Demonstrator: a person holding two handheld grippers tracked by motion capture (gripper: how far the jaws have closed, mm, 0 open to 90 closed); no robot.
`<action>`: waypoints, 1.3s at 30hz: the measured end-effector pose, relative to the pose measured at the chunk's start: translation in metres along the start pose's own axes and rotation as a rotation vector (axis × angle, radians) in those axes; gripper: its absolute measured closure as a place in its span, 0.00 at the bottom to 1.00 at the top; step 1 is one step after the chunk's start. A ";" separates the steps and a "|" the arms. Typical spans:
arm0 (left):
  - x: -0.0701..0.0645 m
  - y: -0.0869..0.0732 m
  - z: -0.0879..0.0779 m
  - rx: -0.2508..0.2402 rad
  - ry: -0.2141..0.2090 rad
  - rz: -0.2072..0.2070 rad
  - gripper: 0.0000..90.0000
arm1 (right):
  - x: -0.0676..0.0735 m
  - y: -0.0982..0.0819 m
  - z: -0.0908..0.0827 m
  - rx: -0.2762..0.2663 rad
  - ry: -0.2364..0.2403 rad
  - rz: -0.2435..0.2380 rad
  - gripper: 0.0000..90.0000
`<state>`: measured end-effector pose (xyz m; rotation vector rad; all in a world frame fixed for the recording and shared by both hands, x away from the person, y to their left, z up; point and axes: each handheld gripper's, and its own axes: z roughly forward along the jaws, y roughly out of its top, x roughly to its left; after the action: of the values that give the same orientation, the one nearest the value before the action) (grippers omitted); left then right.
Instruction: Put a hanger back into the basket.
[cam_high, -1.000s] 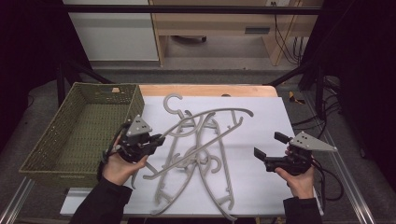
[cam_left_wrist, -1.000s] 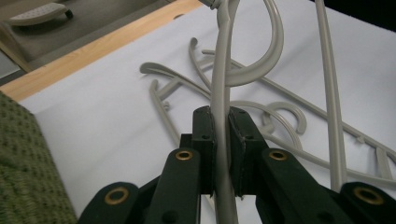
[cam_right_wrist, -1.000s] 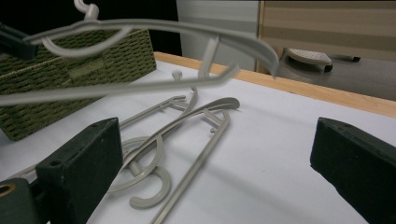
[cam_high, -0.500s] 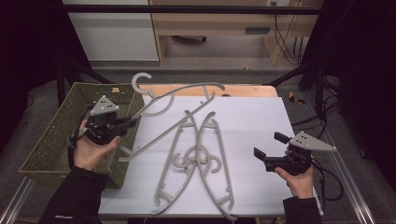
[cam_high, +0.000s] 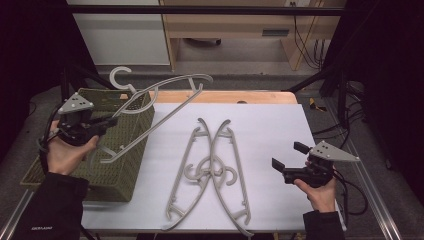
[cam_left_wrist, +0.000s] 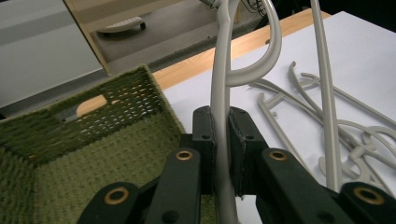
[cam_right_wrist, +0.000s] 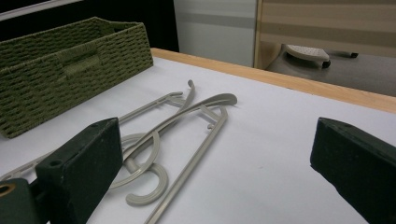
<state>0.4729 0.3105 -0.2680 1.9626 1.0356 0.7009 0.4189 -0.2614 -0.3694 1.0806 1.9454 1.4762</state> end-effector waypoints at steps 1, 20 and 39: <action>0.004 -0.001 -0.001 0.002 0.006 0.000 0.91 | 0.000 0.000 0.000 0.001 0.001 0.001 0.03; 0.074 -0.038 -0.009 0.070 0.098 -0.023 0.91 | -0.001 -0.003 0.005 0.019 -0.005 0.004 0.03; 0.117 -0.067 -0.023 0.071 0.169 -0.074 0.91 | -0.001 -0.004 0.007 0.023 -0.005 0.006 0.03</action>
<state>0.4877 0.4430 -0.2993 1.9402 1.2437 0.8104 0.4237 -0.2587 -0.3754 1.1000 1.9612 1.4563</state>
